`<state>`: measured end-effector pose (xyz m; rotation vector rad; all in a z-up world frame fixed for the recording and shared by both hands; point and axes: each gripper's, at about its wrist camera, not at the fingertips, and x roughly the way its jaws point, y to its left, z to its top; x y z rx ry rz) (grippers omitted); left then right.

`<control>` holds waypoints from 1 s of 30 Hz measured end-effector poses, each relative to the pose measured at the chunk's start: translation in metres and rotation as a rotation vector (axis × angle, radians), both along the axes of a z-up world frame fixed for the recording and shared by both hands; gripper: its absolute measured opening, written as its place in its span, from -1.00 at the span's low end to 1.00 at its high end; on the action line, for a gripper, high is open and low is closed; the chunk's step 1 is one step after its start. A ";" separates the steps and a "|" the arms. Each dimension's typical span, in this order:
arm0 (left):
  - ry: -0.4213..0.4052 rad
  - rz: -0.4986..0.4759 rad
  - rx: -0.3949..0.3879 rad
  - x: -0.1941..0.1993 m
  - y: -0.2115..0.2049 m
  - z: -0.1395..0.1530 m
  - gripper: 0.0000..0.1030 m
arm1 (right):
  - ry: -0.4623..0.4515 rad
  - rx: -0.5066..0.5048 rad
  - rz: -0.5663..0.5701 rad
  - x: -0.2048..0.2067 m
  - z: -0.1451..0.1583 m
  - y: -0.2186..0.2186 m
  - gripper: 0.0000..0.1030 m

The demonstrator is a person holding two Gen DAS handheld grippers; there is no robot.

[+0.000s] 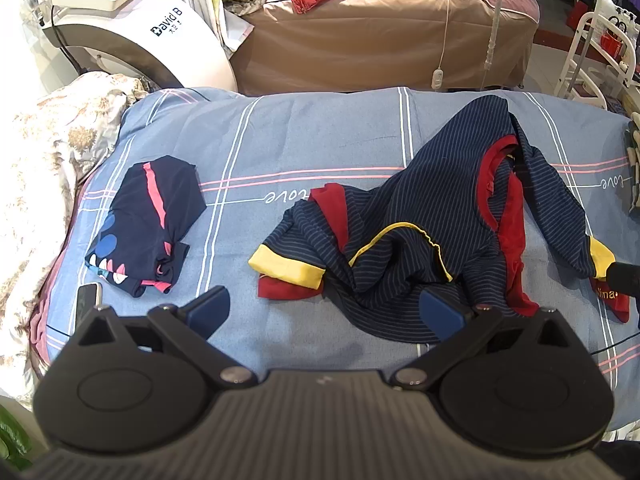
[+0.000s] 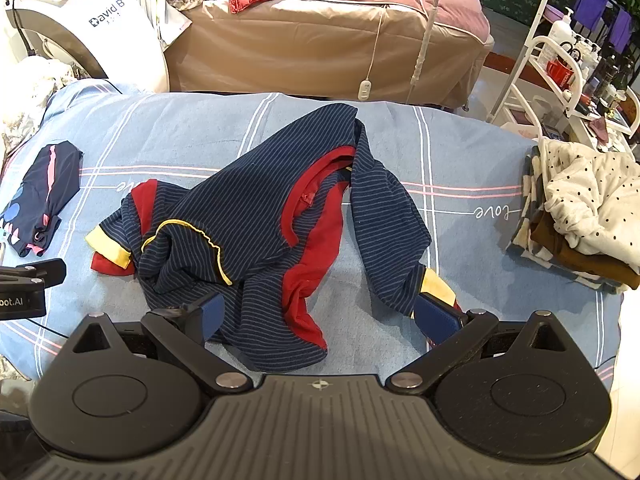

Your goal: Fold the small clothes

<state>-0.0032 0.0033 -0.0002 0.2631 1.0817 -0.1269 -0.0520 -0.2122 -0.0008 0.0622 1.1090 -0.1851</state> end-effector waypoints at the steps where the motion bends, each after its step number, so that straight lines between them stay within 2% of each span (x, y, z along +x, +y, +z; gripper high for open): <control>1: -0.007 0.000 0.006 0.000 0.000 0.000 1.00 | 0.000 0.001 -0.002 -0.001 0.001 0.002 1.00; 19: 0.042 0.001 -0.018 -0.003 0.001 -0.005 1.00 | 0.005 0.017 -0.004 -0.002 0.000 0.000 1.00; 23: 0.140 0.002 -0.038 -0.003 0.002 -0.006 1.00 | 0.007 0.029 -0.012 -0.002 -0.002 -0.003 1.00; 27: 0.164 0.004 -0.050 -0.005 0.003 -0.009 1.00 | -0.012 0.054 -0.020 -0.005 -0.006 -0.009 1.00; 30: 0.150 -0.021 -0.048 -0.009 0.000 -0.016 1.00 | -0.062 0.071 -0.011 -0.010 -0.008 -0.015 1.00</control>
